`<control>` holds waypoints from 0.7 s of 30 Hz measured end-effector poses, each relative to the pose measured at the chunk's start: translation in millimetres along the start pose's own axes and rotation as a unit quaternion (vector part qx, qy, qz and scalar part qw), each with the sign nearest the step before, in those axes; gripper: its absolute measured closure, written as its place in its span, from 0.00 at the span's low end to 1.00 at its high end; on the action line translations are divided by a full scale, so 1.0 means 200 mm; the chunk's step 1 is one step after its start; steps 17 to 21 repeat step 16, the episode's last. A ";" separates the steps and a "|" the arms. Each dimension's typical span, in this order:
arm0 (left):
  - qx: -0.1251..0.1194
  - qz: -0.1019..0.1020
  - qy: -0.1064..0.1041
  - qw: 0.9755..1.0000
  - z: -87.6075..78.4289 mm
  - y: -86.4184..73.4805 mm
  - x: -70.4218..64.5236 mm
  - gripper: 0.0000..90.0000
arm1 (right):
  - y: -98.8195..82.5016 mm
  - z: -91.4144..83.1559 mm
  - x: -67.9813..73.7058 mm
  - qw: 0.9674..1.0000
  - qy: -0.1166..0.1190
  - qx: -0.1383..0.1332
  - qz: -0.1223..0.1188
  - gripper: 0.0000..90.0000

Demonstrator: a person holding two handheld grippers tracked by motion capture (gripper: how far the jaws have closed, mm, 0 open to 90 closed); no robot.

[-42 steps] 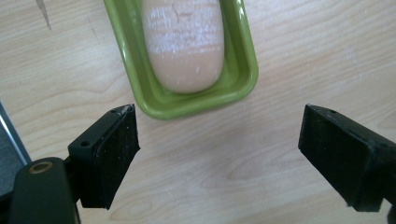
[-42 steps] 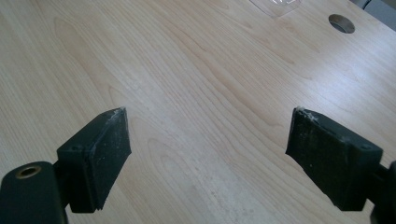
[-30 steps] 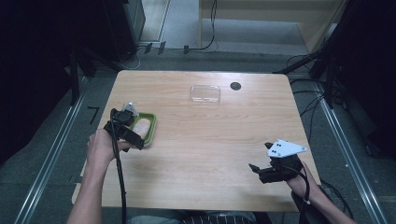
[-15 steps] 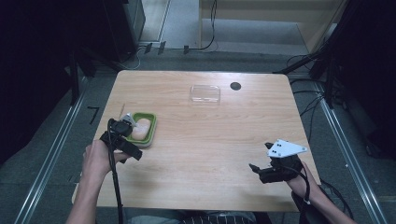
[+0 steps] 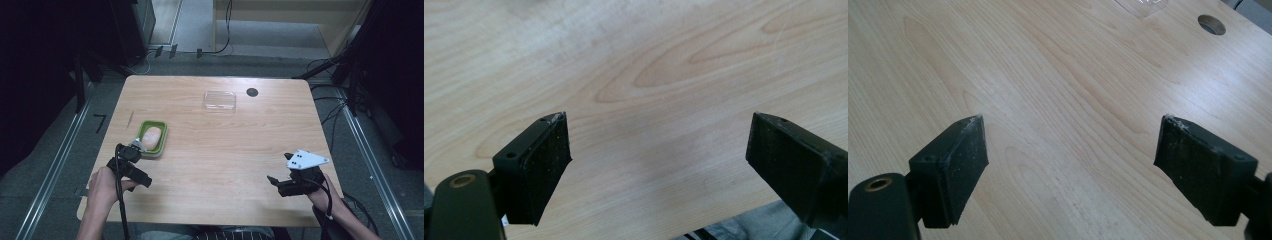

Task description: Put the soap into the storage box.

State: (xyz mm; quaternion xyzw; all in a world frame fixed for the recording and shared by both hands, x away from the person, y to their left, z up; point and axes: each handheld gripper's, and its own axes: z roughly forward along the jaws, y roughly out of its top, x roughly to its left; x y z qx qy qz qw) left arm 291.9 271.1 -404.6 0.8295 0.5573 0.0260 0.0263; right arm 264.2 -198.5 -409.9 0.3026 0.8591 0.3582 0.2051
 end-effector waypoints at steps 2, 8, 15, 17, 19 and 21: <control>-0.001 -0.001 -0.005 1.000 0.02 -0.02 -0.01 0.12 | 0.00 0.00 0.00 1.000 0.000 -0.001 0.000 0.15; 0.002 0.000 -0.009 1.000 0.06 -0.06 -0.02 0.12 | 0.00 0.00 0.00 1.000 0.000 -0.001 -0.001 0.15; -0.008 -0.010 -0.012 1.000 0.08 -0.09 0.01 0.11 | 0.00 0.00 0.00 1.000 0.000 -0.001 0.000 0.15; -0.011 -0.012 -0.012 1.000 0.08 -0.09 0.01 0.11 | -0.01 0.00 0.00 1.000 -0.001 0.001 0.000 0.15; -0.011 -0.012 -0.012 1.000 0.08 -0.09 0.01 0.11 | -0.01 0.00 0.00 1.000 -0.001 0.001 0.000 0.15; -0.011 -0.012 -0.012 1.000 0.08 -0.09 0.01 0.11 | -0.01 0.00 0.00 1.000 -0.001 0.001 0.000 0.15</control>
